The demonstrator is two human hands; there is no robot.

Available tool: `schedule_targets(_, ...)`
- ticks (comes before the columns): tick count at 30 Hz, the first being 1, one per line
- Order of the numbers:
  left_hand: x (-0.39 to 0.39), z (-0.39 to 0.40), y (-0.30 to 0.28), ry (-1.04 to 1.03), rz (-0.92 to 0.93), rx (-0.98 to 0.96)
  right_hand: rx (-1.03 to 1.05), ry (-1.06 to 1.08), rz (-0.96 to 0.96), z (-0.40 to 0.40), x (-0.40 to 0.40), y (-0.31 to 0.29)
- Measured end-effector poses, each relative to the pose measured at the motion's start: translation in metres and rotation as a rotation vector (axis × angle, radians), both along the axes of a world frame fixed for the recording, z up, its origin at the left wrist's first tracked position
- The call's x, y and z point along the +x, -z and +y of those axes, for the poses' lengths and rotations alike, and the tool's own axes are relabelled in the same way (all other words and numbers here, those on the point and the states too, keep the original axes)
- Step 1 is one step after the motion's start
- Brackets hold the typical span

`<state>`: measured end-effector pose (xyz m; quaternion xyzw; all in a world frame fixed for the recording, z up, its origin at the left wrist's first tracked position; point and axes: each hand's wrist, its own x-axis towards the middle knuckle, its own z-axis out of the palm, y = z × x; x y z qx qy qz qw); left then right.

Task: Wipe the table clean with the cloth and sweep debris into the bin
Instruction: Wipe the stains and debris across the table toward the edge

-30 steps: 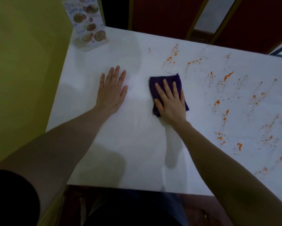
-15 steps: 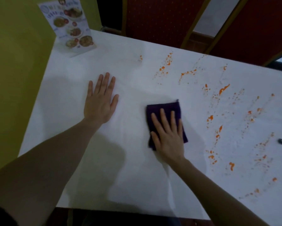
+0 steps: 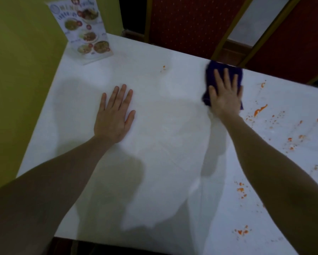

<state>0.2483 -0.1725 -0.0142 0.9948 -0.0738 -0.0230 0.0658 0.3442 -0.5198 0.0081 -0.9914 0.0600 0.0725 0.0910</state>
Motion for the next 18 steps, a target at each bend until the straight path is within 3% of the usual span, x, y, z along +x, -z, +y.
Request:
schedule_targets(6,0.001,0.0,-0.002,-0.007,-0.001,0.008,0.041,0.111,-0.016,-0.005,-0.091,0.001)
schedule_targets(11,0.001,0.0,-0.001,-0.007,-0.002,0.014,0.026,-0.127,-0.035,0.077,-0.139,-0.001)
schedule_targets(15,0.0,-0.001,-0.001,-0.004,-0.007,0.021,0.072,-0.417,-0.014,0.134,-0.104,-0.002)
schedule_targets(18,0.0,0.0,0.0,-0.001,-0.009,0.023,0.064,-0.444,-0.018,0.157,-0.041,-0.002)
